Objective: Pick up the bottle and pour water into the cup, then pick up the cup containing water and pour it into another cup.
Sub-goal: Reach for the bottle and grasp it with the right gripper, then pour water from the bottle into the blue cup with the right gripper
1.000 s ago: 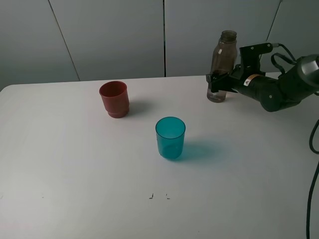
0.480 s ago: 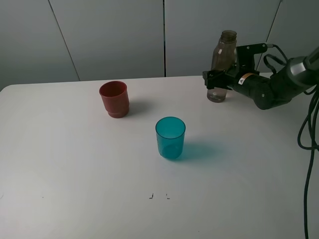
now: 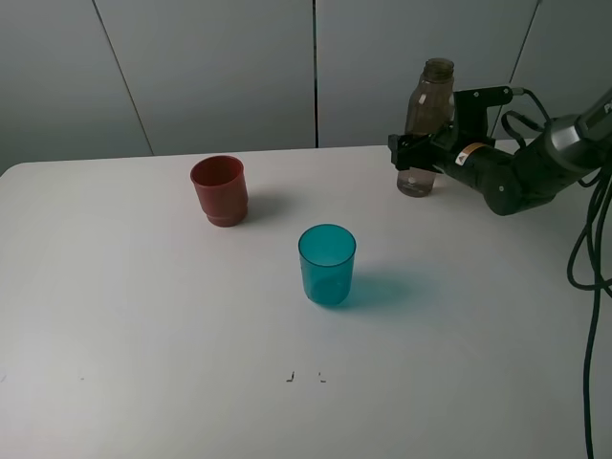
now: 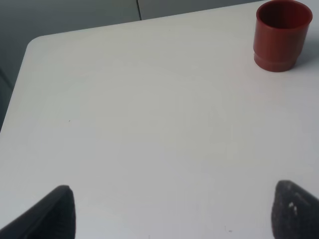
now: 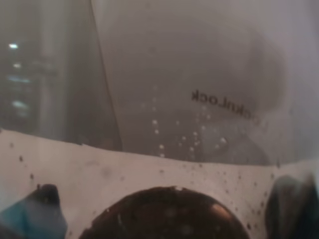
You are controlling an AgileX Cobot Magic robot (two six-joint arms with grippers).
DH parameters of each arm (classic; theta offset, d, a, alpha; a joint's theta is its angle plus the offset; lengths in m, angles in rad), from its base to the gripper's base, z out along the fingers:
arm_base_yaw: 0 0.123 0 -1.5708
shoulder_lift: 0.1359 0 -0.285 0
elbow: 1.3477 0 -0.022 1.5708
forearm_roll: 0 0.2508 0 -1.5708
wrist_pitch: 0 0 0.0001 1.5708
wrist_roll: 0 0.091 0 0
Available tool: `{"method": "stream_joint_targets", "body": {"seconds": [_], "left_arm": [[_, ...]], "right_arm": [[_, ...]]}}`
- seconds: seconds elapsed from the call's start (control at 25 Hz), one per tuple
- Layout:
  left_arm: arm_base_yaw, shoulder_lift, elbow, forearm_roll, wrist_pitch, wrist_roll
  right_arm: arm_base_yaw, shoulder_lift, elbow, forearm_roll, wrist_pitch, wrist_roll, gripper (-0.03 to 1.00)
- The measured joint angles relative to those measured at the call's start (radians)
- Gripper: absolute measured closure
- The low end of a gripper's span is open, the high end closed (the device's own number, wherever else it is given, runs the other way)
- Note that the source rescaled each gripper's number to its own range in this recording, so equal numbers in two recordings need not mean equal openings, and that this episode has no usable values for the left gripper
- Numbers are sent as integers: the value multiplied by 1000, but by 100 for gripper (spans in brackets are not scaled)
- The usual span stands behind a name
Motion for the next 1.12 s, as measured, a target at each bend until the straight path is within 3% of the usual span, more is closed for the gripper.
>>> {"method": "stream_joint_targets", "body": {"seconds": [0.04, 0.12, 0.64, 0.88, 1.0, 1.12], "left_arm": [[0, 0, 0, 0, 0, 0], [0, 0, 0, 0, 0, 0], [0, 0, 0, 0, 0, -7], [0, 0, 0, 0, 0, -7], [0, 0, 0, 0, 0, -7], [0, 0, 0, 0, 0, -7]], "right_arm": [[0, 0, 0, 0, 0, 0, 36], [0, 0, 0, 0, -1, 0, 94], [0, -12, 0, -30, 25, 0, 96], [0, -97, 1, -189, 141, 8, 96], [0, -161, 21, -279, 127, 0, 96], [0, -219, 70, -301, 95, -80, 96]]}}
